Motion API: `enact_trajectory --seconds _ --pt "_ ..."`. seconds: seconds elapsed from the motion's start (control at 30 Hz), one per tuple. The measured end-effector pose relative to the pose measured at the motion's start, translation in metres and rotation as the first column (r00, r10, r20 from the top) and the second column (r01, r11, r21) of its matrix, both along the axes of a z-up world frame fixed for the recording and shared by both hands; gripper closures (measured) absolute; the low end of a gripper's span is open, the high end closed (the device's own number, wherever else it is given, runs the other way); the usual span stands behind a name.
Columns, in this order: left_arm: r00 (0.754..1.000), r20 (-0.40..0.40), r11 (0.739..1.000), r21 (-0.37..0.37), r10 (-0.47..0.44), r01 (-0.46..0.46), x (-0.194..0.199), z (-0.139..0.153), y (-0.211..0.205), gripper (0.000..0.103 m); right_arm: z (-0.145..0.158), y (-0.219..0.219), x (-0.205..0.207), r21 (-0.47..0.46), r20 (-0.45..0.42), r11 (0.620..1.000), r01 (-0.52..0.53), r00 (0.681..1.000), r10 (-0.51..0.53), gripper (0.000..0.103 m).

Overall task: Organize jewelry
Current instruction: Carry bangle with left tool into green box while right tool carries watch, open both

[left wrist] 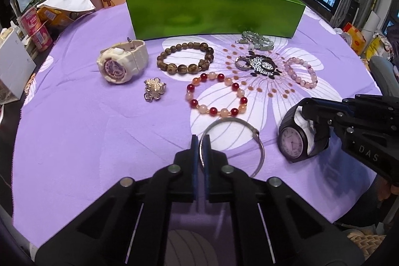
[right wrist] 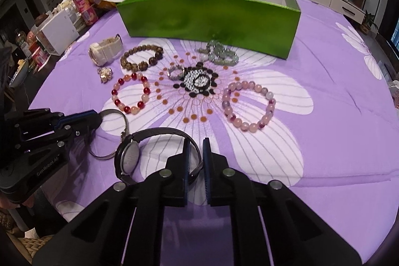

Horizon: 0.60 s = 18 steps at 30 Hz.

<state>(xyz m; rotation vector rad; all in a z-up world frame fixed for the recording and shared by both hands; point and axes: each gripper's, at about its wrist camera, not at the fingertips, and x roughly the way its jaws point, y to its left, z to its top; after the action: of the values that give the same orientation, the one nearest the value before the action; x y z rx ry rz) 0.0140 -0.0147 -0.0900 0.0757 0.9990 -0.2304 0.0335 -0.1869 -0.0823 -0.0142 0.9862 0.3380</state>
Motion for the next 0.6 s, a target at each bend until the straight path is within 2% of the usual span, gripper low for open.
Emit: enact_trajectory --seconds 0.33,0.6 --pt "0.999 0.054 0.997 -0.073 -0.004 0.007 0.005 0.027 -0.002 0.100 0.031 -0.020 0.005 0.051 0.090 0.998 0.036 0.995 -0.040 0.094" --pt "0.987 0.160 0.996 -0.086 0.015 -0.002 0.044 0.069 -0.005 0.100 0.063 -0.036 0.032 0.070 0.182 0.994 0.083 0.979 -0.094 0.094"
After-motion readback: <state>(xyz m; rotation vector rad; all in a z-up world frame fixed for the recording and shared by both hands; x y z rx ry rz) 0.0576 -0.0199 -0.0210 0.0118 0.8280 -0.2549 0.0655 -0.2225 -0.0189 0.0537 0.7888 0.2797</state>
